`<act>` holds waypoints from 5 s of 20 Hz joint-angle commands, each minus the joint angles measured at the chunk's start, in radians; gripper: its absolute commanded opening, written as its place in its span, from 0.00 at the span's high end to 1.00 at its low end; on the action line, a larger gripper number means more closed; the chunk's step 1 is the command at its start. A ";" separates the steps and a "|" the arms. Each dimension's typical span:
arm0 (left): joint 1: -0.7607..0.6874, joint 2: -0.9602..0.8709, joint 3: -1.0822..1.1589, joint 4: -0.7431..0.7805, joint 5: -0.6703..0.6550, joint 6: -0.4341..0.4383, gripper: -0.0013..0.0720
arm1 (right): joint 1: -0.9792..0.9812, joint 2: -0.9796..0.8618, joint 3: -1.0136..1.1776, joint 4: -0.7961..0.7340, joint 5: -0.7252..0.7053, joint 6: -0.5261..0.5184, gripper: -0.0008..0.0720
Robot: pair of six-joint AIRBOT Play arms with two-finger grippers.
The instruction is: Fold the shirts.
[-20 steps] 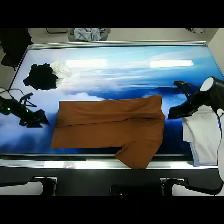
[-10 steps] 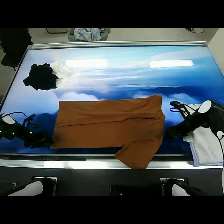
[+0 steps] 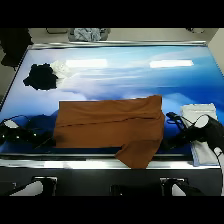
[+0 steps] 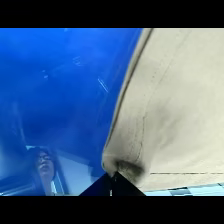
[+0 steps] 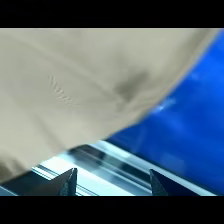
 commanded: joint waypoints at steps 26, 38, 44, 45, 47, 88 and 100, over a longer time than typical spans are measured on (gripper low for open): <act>-0.021 0.135 0.248 -0.139 0.063 0.048 0.94 | 0.001 0.070 0.130 0.303 -0.259 -0.060 0.94; -0.108 -0.398 0.676 -0.155 0.031 -0.080 0.94 | 0.116 -0.615 0.758 0.308 -0.364 0.090 0.93; -0.114 -0.460 0.690 -0.183 0.075 -0.079 0.28 | 0.116 -0.657 0.759 0.375 -0.375 0.070 0.67; -0.109 -0.457 0.710 -0.181 0.061 -0.073 0.05 | 0.109 -0.640 0.759 0.392 -0.357 0.009 0.23; -0.089 -0.440 0.764 -0.180 0.027 -0.069 0.05 | 0.086 -0.586 0.760 0.287 -0.309 -0.059 0.02; -0.953 -0.585 0.816 -0.610 0.372 -0.065 0.94 | 0.146 -0.137 0.758 0.258 0.085 0.216 0.93; -0.934 -0.606 0.885 -0.649 0.373 -0.021 0.94 | 0.147 -0.117 0.758 0.357 0.047 0.275 0.93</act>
